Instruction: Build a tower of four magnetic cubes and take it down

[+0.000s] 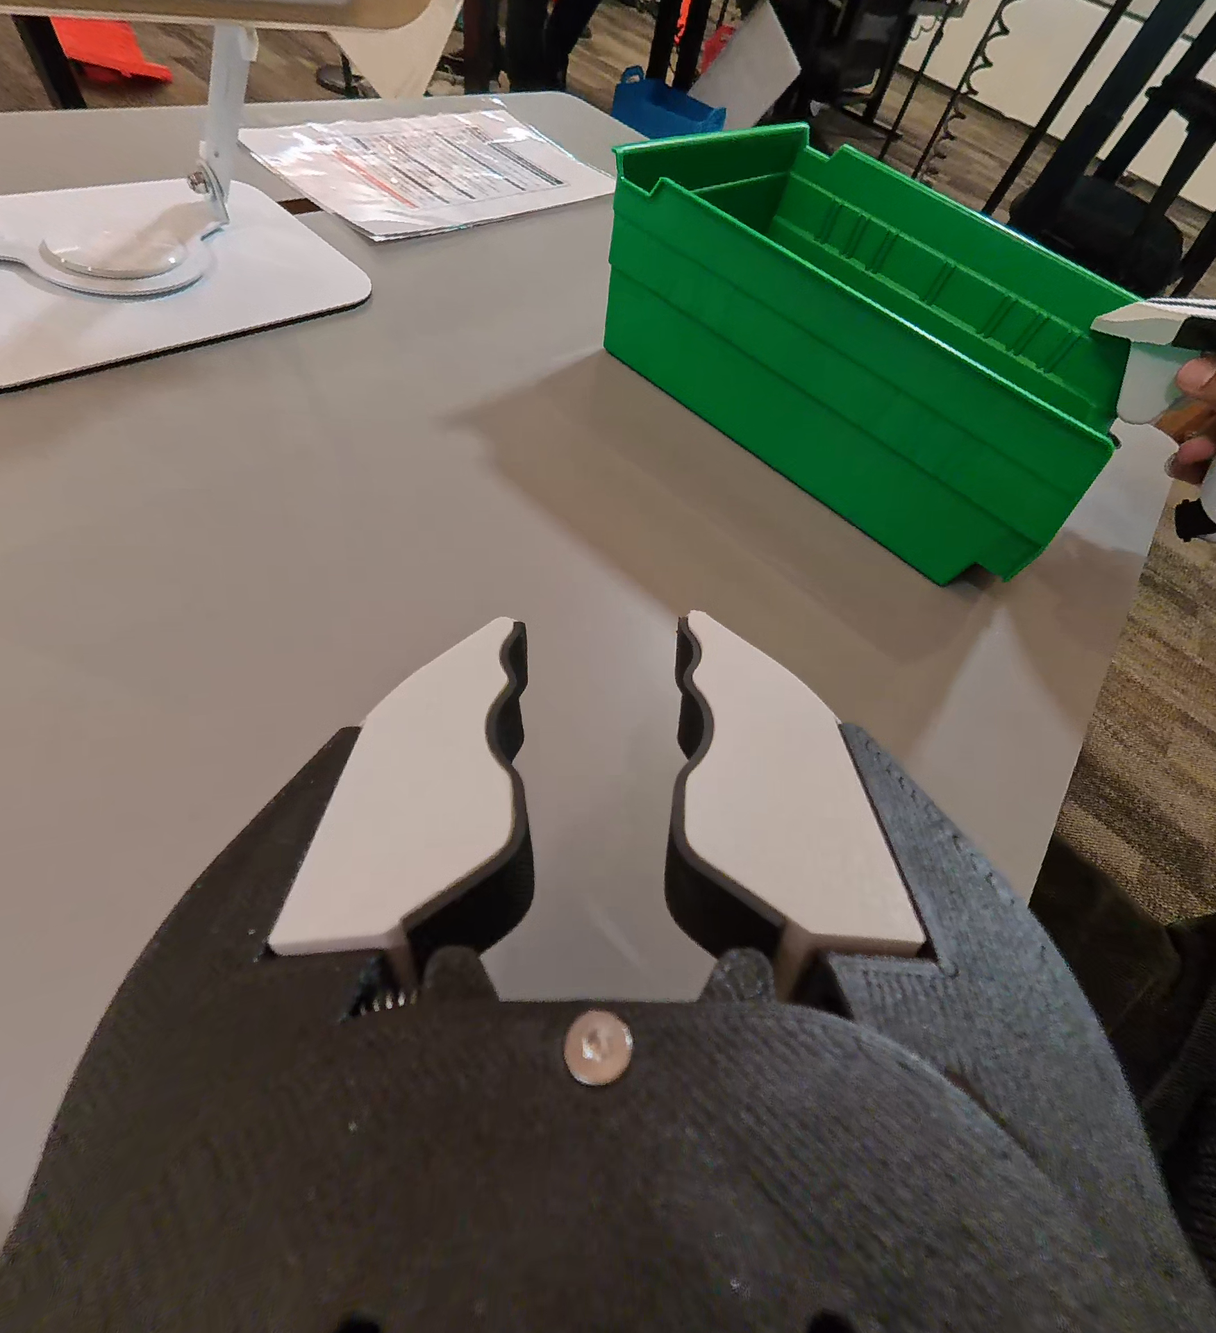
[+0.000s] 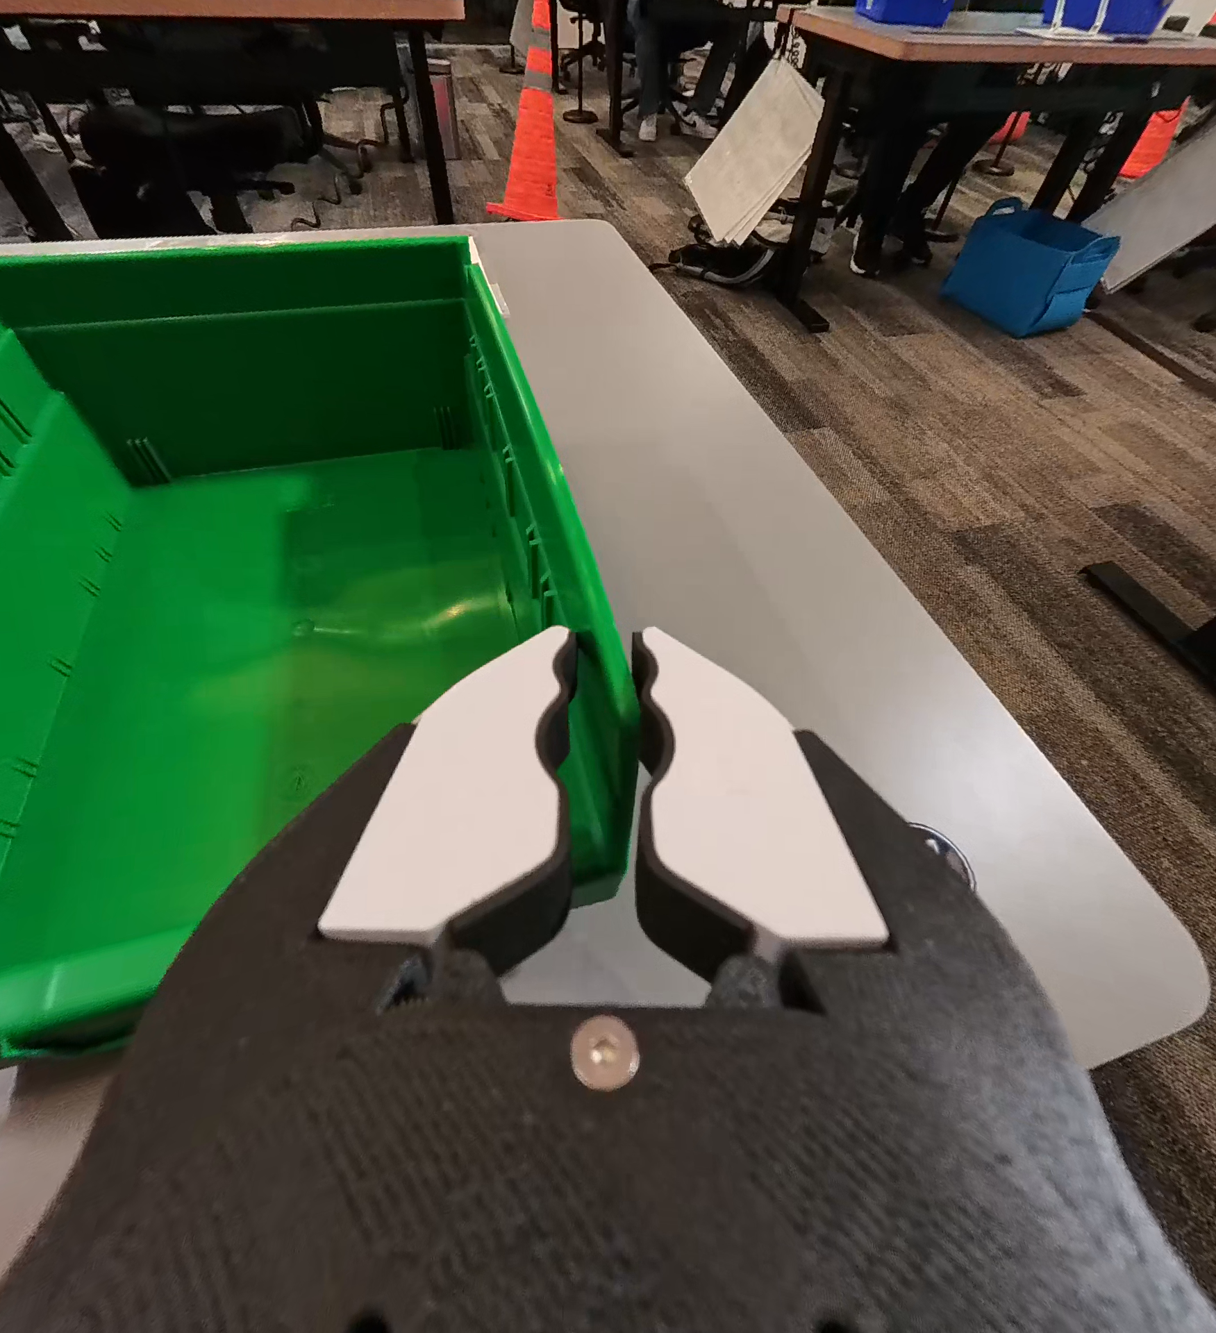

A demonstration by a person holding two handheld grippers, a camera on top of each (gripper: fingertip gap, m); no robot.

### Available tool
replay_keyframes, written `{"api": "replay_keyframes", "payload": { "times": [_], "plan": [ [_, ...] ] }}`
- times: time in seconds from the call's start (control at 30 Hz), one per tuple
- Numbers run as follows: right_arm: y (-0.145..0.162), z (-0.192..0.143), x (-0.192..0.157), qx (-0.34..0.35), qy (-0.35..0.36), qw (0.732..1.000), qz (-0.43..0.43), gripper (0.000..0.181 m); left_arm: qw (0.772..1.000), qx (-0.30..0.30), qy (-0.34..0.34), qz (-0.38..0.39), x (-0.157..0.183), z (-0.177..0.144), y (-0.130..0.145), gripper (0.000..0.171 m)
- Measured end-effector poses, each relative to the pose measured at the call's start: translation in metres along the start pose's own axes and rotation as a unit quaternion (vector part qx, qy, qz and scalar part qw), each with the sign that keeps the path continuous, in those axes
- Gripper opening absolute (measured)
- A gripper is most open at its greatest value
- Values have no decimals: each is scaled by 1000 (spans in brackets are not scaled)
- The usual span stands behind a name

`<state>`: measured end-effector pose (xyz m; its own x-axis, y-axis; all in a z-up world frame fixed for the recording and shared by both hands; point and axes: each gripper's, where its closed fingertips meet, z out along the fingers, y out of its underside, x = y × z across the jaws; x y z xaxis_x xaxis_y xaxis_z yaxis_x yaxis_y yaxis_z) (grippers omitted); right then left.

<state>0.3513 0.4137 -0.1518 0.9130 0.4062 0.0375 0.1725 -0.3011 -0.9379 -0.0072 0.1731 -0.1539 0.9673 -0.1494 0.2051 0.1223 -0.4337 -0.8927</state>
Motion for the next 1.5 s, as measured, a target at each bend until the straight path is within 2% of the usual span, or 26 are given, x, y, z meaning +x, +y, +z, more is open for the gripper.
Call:
{"api": "replay_keyframes", "payload": {
  "times": [0.1,0.2,0.27,0.33,0.43,0.5,0.63,0.73,0.83,0.93,1.0,1.07,1.13,1.23,1.3,1.5],
  "plan": [
    [-6,-4,4,12,27,1000,-9,22,1000,0,-1,0,-1,-1,0,40],
    [-34,-21,-3,82,23,996,10,44,1000,5,-6,4,-2,-2,-2,40],
    [-64,-41,-25,161,-45,982,86,49,1000,2,-7,15,-2,-1,-1,40],
    [-90,-64,-54,226,-129,953,157,52,1000,-10,-18,23,-7,3,5,41],
    [-104,-88,-117,254,-215,929,163,53,1000,-2,-27,14,-10,3,4,41],
    [-100,-97,-171,246,-257,926,124,57,999,18,-41,17,-12,-2,-5,41],
    [-74,-110,-273,177,-352,915,81,62,990,69,-118,44,-28,-24,-26,47],
    [-44,-120,-323,128,-406,903,63,60,980,69,-187,8,-44,-54,-32,60],
    [-15,-123,-355,80,-437,896,12,60,961,91,-260,5,-59,-100,-28,63],
    [-10,-117,-367,83,-431,898,-39,56,927,92,-362,14,-93,-150,-12,62],
    [-12,-111,-368,87,-425,899,-52,55,916,94,-390,-6,-111,-169,-6,64],
    [-13,-106,-368,84,-424,900,-46,55,910,68,-407,-28,-128,-177,11,64],
    [-17,-100,-366,80,-423,902,-30,54,910,26,-407,-69,-138,-176,34,58],
    [-22,-91,-363,72,-428,901,3,53,909,7,-394,-135,-144,-179,54,30],
    [-23,-85,-362,59,-433,899,25,53,917,5,-371,-146,-144,-180,58,12],
    [-25,-79,-368,34,-458,886,66,52,907,-12,-402,-122,-151,-201,66,6]
  ]
}}
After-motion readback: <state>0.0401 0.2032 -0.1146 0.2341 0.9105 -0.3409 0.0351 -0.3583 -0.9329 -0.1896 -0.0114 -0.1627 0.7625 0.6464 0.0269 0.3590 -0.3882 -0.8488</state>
